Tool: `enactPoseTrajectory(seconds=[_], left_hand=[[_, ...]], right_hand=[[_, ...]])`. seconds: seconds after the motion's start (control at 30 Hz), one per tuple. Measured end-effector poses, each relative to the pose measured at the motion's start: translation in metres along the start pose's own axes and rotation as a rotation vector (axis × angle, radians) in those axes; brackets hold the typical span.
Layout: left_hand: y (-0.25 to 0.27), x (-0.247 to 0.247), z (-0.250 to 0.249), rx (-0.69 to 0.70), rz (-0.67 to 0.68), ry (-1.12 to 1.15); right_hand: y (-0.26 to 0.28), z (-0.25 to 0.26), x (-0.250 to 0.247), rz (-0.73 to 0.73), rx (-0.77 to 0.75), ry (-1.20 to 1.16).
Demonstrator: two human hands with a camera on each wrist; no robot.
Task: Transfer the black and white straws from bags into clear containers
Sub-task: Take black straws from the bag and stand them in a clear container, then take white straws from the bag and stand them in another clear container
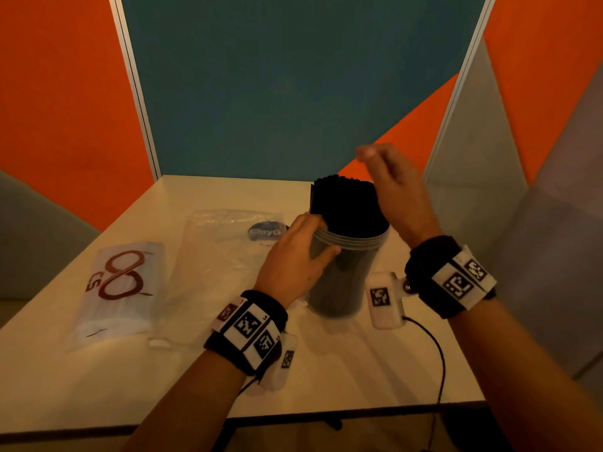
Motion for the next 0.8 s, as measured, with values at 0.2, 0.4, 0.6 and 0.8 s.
enactPoseTrajectory(seconds=[0.2, 0.4, 0.6, 0.8], left_hand=[[-0.008, 0.001, 0.006, -0.005, -0.009, -0.095], [-0.022, 0.007, 0.018, -0.019, -0.023, -0.131], [-0.03, 0.011, 0.024, -0.034, -0.035, -0.117], [-0.036, 0.014, 0.028, -0.039, -0.019, -0.126]], right_hand=[[-0.039, -0.119, -0.012, 0.029, 0.256, 0.327], [-0.047, -0.167, 0.003, 0.23, 0.238, 0.563], [-0.026, -0.157, 0.018, 0.333, 0.044, 0.668], [-0.013, -0.161, -0.019, 0.333, 0.172, 0.865]])
Point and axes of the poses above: each hand's wrist, its own y-axis away from the middle knuckle, its own x-axis out of the palm, z = x × y, the point moved 9 cm from there along -y, towards the middle knuckle, and after that the axes turned 15 degrees about -z, right-handed, at the moved point
